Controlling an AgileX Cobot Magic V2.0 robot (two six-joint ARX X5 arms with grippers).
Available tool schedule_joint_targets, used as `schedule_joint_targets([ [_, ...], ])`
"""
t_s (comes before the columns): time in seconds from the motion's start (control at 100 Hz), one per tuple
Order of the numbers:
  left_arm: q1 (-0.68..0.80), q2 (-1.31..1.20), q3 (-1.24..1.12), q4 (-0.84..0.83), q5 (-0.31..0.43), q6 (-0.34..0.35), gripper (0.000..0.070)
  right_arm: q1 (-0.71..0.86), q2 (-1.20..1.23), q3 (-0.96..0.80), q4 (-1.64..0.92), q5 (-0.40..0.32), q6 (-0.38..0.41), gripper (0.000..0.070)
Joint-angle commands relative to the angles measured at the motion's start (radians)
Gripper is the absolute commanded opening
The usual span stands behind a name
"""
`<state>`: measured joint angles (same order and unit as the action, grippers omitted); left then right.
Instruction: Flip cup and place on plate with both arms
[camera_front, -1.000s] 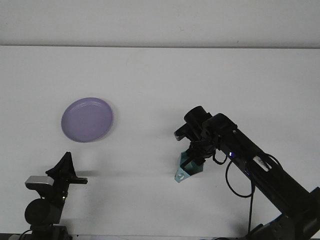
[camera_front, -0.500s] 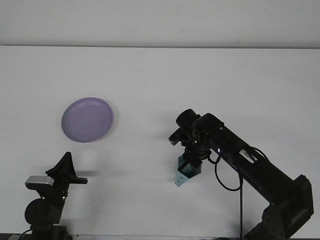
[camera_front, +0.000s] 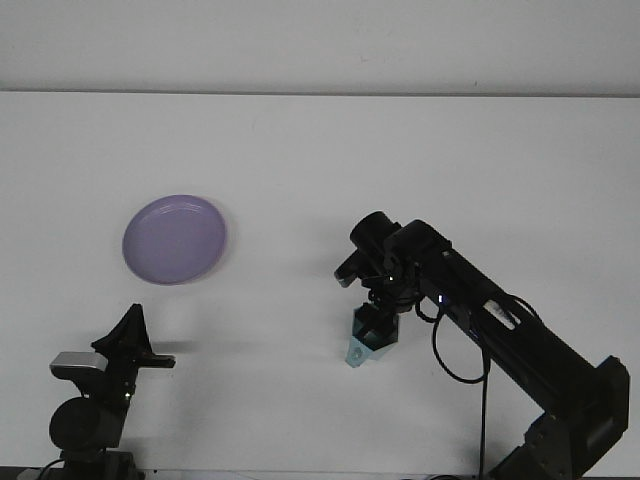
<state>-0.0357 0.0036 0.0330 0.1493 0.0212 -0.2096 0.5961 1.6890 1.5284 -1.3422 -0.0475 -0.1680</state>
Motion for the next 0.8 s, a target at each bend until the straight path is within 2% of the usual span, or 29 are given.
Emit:
schedule_joint_targets([
  [0.0, 0.0, 0.0, -0.013, 0.01, -0.003, -0.045, 0.0012, -0.002, -0.035, 0.068, -0.025, 0.003, -0.003, 0.0343],
  [0.16, 0.0, 0.0, -0.005, 0.01, 0.021, -0.11, 0.0012, -0.033, -0.147, 0.164, 0.028, 0.005, 0.06, 0.0343],
  [0.29, 0.0, 0.0, 0.026, 0.009, 0.108, -0.119, 0.0012, -0.069, -0.272, 0.165, 0.137, 0.013, 0.082, 0.0342],
  [0.44, 0.0, 0.02, 0.085, 0.002, 0.172, -0.129, 0.0012, -0.134, -0.426, 0.109, 0.233, 0.047, 0.082, 0.0341],
  [0.57, -0.001, 0.087, 0.159, -0.056, 0.25, -0.132, 0.0012, -0.188, -0.6, -0.06, 0.396, 0.049, 0.082, 0.0338],
  [0.79, -0.032, 0.285, 0.338, -0.193, 0.376, -0.116, 0.0012, -0.245, -0.955, -0.516, 0.771, 0.049, 0.077, 0.0337],
])
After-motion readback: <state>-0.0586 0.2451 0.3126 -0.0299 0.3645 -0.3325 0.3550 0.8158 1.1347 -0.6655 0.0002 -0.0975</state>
